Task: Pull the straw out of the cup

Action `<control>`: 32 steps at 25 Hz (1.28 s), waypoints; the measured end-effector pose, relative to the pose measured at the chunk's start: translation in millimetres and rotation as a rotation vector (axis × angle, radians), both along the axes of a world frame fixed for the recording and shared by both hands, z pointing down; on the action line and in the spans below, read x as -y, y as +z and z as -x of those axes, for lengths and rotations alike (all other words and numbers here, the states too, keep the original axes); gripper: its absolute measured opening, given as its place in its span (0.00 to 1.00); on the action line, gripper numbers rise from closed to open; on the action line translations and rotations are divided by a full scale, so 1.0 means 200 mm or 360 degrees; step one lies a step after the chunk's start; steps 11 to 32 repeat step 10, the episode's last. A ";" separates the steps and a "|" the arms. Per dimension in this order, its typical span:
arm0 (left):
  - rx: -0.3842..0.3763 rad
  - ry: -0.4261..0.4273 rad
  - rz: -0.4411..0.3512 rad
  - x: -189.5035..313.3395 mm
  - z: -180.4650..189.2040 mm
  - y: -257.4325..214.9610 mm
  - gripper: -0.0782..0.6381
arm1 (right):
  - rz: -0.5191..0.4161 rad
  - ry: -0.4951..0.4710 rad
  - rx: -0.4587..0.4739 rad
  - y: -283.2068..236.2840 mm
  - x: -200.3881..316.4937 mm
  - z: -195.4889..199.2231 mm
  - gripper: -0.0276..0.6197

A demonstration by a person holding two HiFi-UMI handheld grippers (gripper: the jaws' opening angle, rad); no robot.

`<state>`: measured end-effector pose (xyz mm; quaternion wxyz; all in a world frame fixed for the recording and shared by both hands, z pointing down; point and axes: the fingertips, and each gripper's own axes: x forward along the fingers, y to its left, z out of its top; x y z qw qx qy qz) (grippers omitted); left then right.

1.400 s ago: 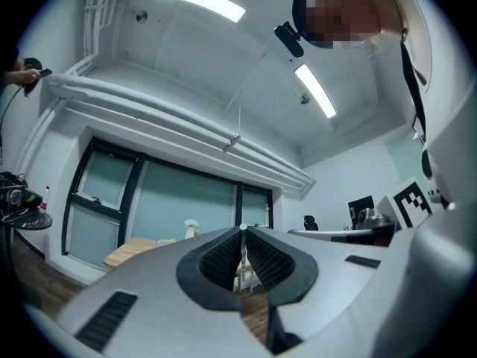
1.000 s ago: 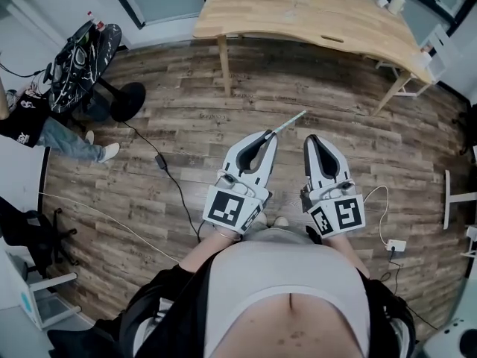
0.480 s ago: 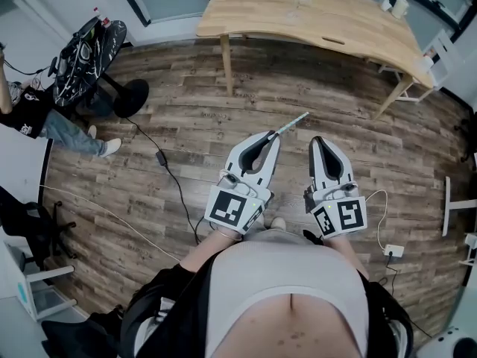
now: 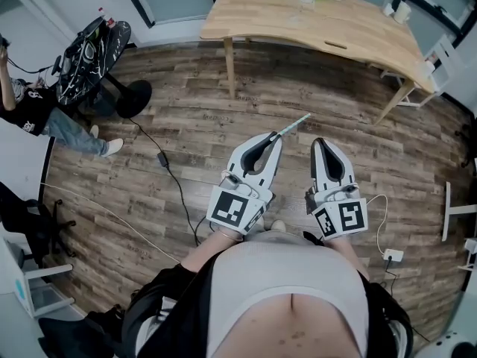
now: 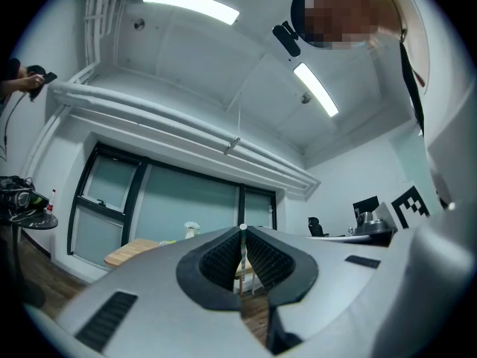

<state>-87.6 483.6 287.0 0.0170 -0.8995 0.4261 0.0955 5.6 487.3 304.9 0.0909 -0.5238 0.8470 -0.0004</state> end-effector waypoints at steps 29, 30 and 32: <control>0.0003 -0.0006 0.0003 -0.02 -0.01 0.00 0.15 | -0.0007 -0.0015 0.0007 -0.01 -0.02 0.00 0.09; 0.0003 -0.0006 0.0003 -0.02 -0.01 0.00 0.15 | -0.0007 -0.0015 0.0007 -0.01 -0.02 0.00 0.09; 0.0003 -0.0006 0.0003 -0.02 -0.01 0.00 0.15 | -0.0007 -0.0015 0.0007 -0.01 -0.02 0.00 0.09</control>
